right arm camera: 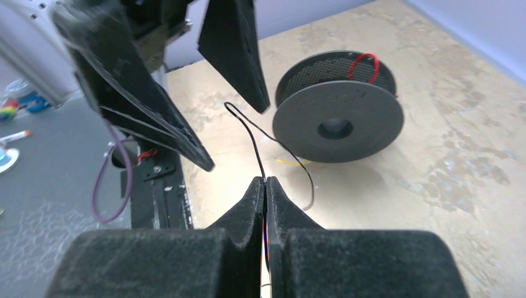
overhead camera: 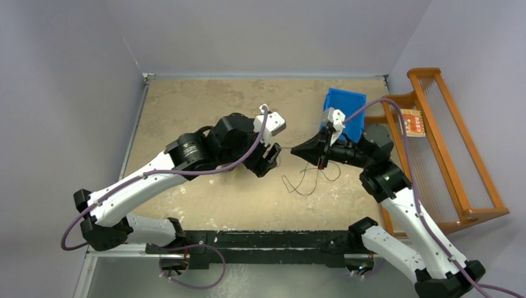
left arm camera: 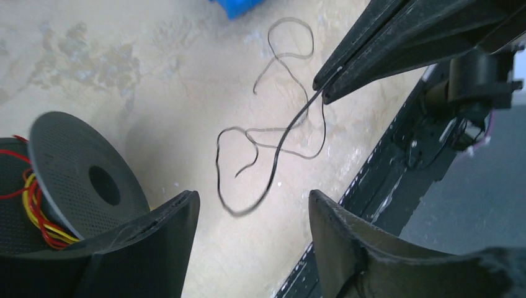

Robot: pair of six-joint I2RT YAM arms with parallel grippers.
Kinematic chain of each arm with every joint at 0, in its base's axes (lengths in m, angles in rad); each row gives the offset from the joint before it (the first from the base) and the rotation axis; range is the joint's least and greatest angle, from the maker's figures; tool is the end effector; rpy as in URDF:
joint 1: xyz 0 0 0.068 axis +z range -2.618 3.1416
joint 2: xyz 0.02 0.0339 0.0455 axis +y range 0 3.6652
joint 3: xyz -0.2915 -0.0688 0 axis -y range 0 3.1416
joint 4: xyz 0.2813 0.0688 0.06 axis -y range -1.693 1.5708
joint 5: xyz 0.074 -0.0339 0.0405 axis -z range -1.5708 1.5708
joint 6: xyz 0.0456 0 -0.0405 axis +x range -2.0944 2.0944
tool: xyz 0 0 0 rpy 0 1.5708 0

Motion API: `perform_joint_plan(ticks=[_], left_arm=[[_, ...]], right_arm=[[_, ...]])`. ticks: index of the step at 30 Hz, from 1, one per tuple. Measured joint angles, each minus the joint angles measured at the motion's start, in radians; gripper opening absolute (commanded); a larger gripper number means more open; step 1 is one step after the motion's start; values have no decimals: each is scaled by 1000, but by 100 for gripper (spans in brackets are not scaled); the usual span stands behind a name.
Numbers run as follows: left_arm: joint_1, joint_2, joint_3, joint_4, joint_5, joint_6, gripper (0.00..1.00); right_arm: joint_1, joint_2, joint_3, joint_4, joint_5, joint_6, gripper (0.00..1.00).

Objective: Wrap the cables

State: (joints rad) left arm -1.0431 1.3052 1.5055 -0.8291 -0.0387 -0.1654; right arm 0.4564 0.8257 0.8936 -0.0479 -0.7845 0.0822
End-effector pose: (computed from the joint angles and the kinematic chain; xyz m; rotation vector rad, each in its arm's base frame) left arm 0.1546 -0.2617 0.4392 0.9450 2.0660 -0.6211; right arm 0.1700 0.1193 0.4088 -0.9139 1.3755 1.0197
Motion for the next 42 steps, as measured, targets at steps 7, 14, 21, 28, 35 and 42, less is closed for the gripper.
perform_joint_plan(ticks=[7,14,21,28,35,42], left_arm=[[0,-145,-97,163,-90,-87,71],[0,-266,-272,324,-145,-192,71],[0,-309,-430,484,-151,-282,70],[0,-312,-536,678,-151,-365,66],[0,-291,-549,818,-152,-407,61],[0,-259,-549,884,-151,-421,51]], right_arm=[[0,-84,2,5,148,70,0],[0,-109,4,55,226,138,0],[0,-109,6,121,244,209,0],[0,-116,6,191,204,276,0],[0,-128,11,219,139,314,0],[0,-134,23,229,71,335,0]])
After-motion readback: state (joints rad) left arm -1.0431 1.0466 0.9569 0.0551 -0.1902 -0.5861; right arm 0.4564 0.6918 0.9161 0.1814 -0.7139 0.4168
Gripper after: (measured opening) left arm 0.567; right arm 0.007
